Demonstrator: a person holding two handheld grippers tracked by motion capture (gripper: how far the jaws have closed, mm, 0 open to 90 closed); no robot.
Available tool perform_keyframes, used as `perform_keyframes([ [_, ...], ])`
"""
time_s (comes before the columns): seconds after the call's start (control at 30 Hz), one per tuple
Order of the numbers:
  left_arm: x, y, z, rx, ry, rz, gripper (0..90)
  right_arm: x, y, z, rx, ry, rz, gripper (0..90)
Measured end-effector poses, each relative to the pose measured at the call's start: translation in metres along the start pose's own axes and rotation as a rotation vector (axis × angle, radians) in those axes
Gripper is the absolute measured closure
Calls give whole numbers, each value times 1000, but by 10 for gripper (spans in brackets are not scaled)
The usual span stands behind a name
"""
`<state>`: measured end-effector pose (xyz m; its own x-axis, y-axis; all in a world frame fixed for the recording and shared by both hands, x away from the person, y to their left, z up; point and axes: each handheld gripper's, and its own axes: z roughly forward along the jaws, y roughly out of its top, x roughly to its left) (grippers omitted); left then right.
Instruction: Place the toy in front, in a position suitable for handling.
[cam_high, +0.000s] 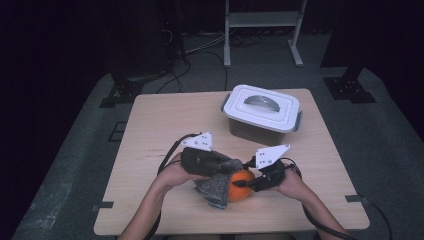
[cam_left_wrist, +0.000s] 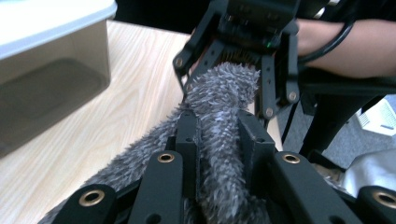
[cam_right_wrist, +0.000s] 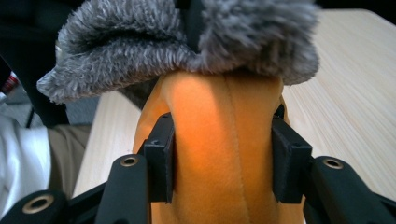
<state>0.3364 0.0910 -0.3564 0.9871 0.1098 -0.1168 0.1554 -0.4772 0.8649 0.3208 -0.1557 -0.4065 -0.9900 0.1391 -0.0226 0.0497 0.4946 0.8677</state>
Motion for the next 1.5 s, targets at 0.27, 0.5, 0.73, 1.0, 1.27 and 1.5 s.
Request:
perform_keyframes([
  [0.27, -1, -4, -13, 13, 19, -1, 727, -4, 3, 4, -65, 36, 5, 491],
  [0.5, 8, -25, -7, 5, 16, -62, 725, -14, -13, 3, -37, 37, 17, 461],
  [0.73, 14, -34, -7, -4, 27, -99, 718, -17, -17, -5, -24, 16, 45, 395],
  [1.0, 15, -30, -1, 7, 31, -97, 719, -8, -3, -9, 8, -40, 40, 269],
  [1.27, 13, -23, 5, 34, 43, -69, 719, -7, 3, -10, 19, -48, 26, 428],
  [1.5, 11, -30, 6, -3, 18, -85, 718, -6, -6, -14, 26, -30, -8, 557],
])
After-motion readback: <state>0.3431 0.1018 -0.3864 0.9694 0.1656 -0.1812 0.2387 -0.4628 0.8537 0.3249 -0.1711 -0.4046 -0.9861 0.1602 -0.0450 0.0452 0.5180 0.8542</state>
